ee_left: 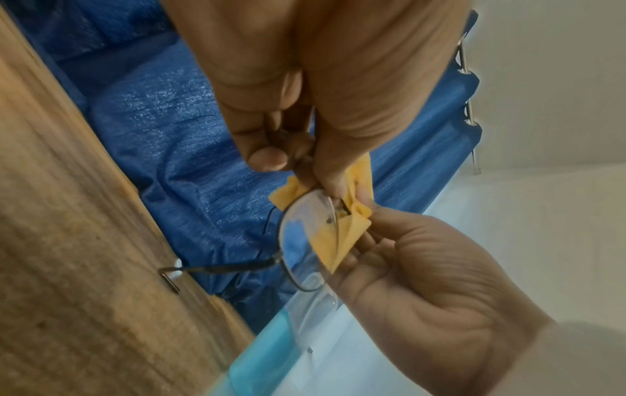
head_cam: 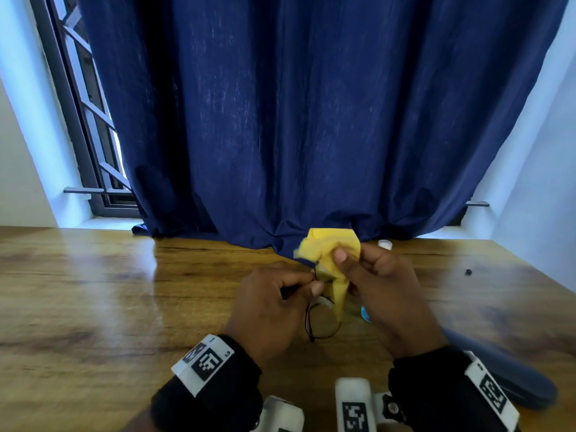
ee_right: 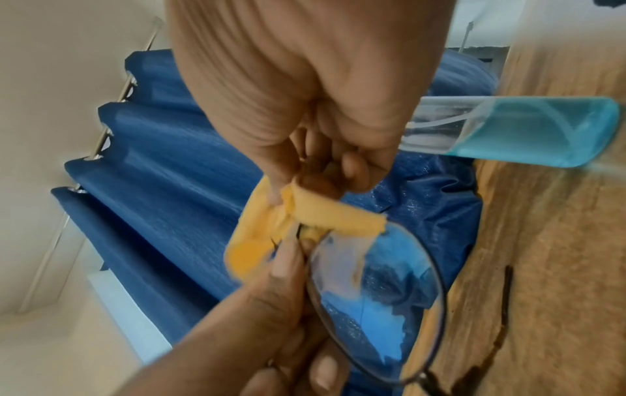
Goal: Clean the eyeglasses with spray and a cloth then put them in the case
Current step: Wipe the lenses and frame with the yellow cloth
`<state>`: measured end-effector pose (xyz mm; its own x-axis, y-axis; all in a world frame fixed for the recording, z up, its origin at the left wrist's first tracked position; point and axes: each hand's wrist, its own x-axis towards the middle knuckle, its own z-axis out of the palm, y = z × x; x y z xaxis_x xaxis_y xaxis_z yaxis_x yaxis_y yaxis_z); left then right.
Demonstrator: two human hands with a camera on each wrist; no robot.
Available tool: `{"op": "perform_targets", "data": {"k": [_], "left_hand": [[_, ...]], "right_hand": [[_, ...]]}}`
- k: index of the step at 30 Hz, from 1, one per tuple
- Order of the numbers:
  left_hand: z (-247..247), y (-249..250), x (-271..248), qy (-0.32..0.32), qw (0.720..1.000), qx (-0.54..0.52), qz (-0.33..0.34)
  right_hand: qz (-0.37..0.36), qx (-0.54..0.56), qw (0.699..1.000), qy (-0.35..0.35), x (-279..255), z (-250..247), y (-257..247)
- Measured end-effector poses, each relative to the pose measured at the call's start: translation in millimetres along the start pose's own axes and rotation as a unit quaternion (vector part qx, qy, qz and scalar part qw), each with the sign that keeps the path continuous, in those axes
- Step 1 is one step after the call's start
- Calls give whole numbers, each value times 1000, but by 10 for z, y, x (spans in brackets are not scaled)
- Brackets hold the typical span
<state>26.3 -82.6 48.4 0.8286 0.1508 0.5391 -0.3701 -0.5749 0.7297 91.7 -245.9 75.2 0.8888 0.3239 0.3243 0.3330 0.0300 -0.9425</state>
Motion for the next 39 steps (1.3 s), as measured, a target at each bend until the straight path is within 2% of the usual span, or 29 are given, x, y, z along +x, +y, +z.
{"op": "perform_targets", "data": {"k": [3, 6, 10, 15, 19, 22, 24, 29, 35, 37, 39], "left_hand": [[-45, -48, 18, 9, 1000, 29, -6], [-33, -16, 4, -13, 998, 58, 1], [-6, 34, -13, -32, 998, 43, 28], [-20, -23, 11, 6, 1000, 6, -1], [-82, -51, 31, 26, 999, 21, -1], [-86, -33, 26, 16, 999, 43, 6], [-59, -11, 14, -1, 999, 51, 15], [-26, 42, 4, -31, 999, 32, 25], [-42, -16, 15, -11, 999, 29, 33], [-56, -6, 11, -2, 999, 34, 35], [-69, 13, 8, 4, 999, 34, 27]], "right_hand": [[54, 13, 997, -59, 10, 23, 19], [48, 7, 998, -30, 3, 51, 19], [24, 32, 999, 13, -17, 75, 1], [-22, 6, 999, 26, 19, 44, 41], [-20, 19, 999, -21, 17, 9, 39], [3, 38, 998, -43, 14, 23, 49], [31, 53, 997, -35, 12, 51, 71], [30, 30, 999, 24, 49, 51, 133], [46, 117, 990, -69, 20, 15, 79], [33, 88, 994, -48, 13, 3, 43], [18, 26, 999, 0, 15, 5, 32]]}}
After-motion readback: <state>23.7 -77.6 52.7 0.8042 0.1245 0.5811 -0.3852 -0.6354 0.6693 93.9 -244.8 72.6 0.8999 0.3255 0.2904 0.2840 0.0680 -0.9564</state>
